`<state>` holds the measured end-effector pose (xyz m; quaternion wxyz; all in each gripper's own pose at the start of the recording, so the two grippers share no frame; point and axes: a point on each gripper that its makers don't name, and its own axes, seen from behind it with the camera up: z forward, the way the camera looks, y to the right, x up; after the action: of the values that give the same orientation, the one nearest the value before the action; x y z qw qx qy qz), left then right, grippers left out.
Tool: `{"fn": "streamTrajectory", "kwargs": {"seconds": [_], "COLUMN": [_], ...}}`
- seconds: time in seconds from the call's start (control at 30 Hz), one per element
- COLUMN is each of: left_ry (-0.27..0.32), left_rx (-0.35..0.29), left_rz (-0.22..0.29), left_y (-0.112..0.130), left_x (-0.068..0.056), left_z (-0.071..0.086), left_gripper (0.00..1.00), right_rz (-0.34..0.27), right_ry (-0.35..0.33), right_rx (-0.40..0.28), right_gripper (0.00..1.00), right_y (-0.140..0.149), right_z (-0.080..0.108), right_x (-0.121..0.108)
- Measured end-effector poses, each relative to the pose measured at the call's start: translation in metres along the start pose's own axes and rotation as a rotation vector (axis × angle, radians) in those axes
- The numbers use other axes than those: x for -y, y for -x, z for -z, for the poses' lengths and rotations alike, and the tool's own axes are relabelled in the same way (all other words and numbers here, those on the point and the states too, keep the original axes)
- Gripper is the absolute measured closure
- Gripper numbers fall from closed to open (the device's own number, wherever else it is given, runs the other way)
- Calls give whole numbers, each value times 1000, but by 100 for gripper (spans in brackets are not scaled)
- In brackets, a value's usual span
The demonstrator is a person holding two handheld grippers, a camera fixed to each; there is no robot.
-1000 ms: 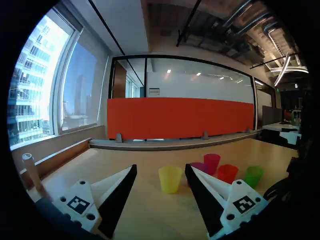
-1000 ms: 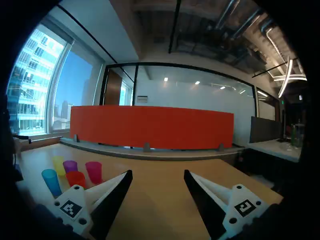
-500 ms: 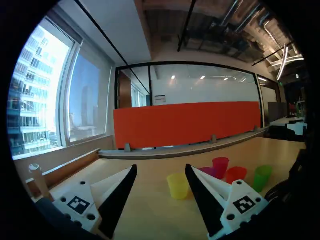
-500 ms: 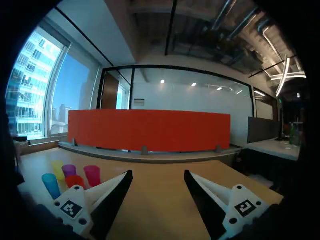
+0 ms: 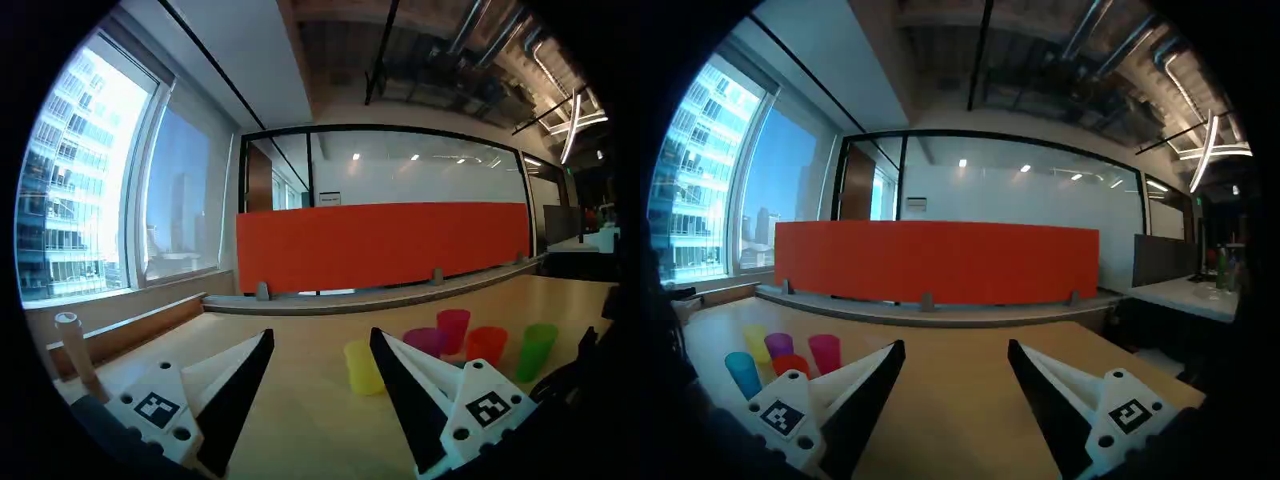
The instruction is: Pour water
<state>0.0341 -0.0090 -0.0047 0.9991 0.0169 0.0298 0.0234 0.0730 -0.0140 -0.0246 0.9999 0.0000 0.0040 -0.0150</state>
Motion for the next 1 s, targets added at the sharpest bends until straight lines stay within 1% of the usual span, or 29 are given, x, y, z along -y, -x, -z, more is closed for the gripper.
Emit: {"fn": "streamTrajectory", "kwargs": {"seconds": [0.2,0.4,0.8,1.0], "left_ry": [-1,-2,10,8], "left_rx": [6,13,20,24], "left_rz": [14,27,31,43], "left_y": [11,20,25,27], "left_x": [0,-1,-8,-6], "left_z": [-1,-2,-1,-1], "left_gripper": [11,11,11,11], "right_rz": [11,14,2,-1], "right_ry": [2,6,13,22], "right_rx": [20,17,15,13], "right_gripper": [1,1,0,0], "right_y": [1,-3,-7,-7], "right_z": [-2,-1,3,6], "right_x": [4,6,0,-4]}}
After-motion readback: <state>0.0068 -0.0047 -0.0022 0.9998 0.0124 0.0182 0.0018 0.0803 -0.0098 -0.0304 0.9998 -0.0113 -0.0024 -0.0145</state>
